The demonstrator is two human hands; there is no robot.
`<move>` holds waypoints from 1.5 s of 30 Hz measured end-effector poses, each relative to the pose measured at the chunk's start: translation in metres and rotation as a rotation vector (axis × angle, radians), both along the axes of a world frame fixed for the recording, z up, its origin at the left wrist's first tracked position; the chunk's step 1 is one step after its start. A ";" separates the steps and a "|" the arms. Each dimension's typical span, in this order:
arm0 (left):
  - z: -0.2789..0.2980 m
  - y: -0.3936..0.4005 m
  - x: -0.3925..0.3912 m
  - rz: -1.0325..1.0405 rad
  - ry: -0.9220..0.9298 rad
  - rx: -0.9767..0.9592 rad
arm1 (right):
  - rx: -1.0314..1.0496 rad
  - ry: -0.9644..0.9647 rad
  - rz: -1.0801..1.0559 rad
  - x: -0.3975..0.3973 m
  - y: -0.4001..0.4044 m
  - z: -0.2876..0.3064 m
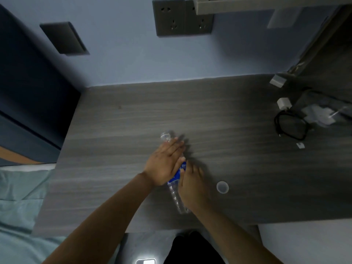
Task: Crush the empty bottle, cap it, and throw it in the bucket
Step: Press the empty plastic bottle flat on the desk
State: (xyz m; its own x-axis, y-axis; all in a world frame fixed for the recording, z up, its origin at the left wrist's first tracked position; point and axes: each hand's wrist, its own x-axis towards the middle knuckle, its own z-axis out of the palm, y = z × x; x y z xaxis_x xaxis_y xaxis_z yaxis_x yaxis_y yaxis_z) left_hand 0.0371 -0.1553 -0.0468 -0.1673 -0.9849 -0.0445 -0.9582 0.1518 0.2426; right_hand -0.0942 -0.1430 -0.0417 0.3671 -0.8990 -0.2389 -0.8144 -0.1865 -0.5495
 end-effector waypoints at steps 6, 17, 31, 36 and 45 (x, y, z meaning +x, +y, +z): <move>-0.004 0.002 0.000 -0.018 -0.135 0.060 | -0.009 0.011 -0.006 0.007 0.006 -0.006; -0.012 -0.003 0.007 -0.205 -0.356 0.068 | -0.157 0.263 -0.050 0.014 0.009 0.002; -0.025 -0.006 0.018 -0.216 -0.124 0.122 | -0.149 0.297 -0.021 0.016 0.005 -0.016; -0.030 -0.004 0.019 -0.220 -0.220 0.094 | -0.153 0.324 -0.011 0.013 0.007 -0.022; -0.035 -0.005 0.018 -0.183 -0.062 0.121 | -0.261 0.385 -0.030 0.017 0.006 -0.027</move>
